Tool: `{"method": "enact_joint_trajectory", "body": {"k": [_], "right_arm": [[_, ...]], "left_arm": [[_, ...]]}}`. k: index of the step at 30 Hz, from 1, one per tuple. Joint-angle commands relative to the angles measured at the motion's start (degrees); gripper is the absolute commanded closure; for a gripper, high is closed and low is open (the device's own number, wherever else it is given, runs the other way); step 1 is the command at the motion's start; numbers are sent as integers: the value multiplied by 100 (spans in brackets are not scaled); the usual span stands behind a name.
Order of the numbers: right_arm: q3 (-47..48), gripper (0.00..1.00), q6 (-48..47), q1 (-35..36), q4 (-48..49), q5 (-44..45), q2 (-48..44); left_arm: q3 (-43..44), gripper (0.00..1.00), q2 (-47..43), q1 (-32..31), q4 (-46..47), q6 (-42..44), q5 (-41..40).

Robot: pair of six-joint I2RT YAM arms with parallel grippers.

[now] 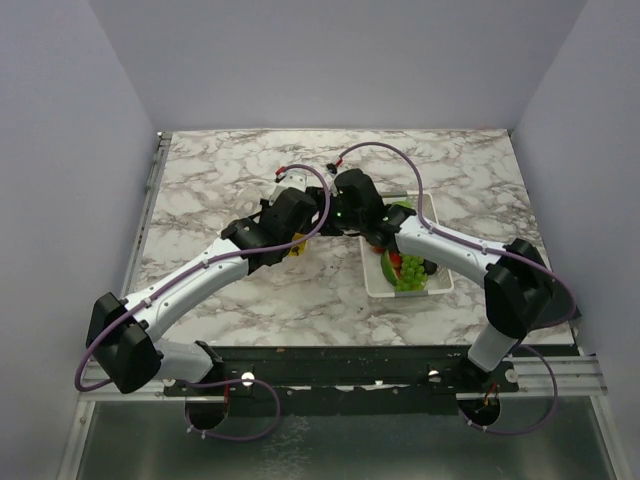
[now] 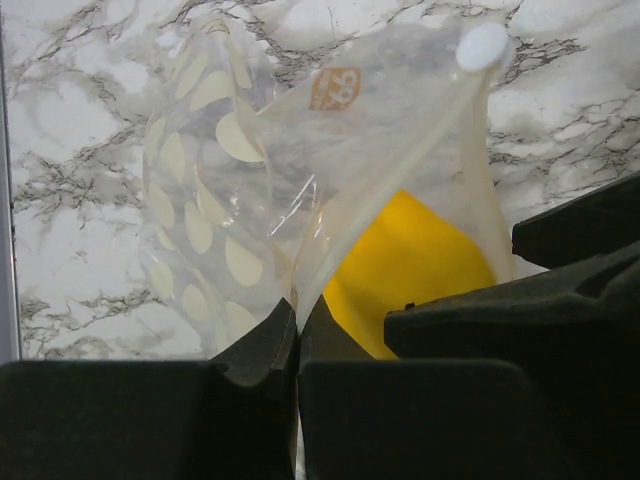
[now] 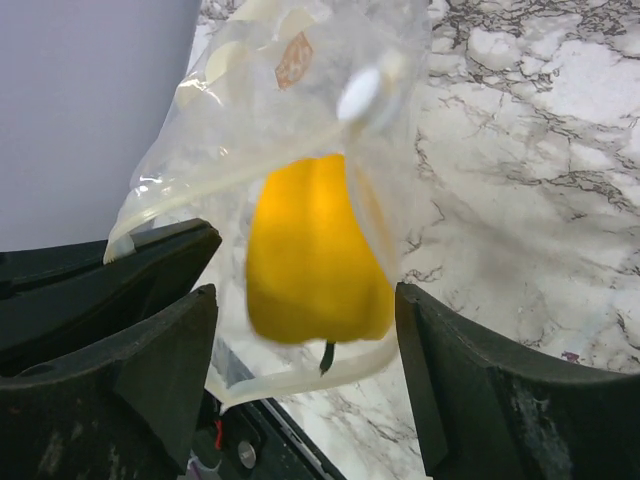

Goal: Place the food in the zip-top bag and seal the zipper
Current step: Place the fake vegetable in the zipper food storage bag.

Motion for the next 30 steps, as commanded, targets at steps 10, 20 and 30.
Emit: {"method": "enact_joint_trajectory", "body": {"k": [10, 20, 30], "right_arm": [[-487, 21, -72, 43, 207, 122, -685], [-725, 22, -564, 40, -603, 912, -1585], [-800, 24, -1220, -177, -1465, 2034, -2237]], "left_arm": [[-57, 100, -100, -22, 100, -5, -3], [-57, 100, -51, -26, 104, -5, -34], [-66, 100, -34, -29, 100, -5, -45]]}}
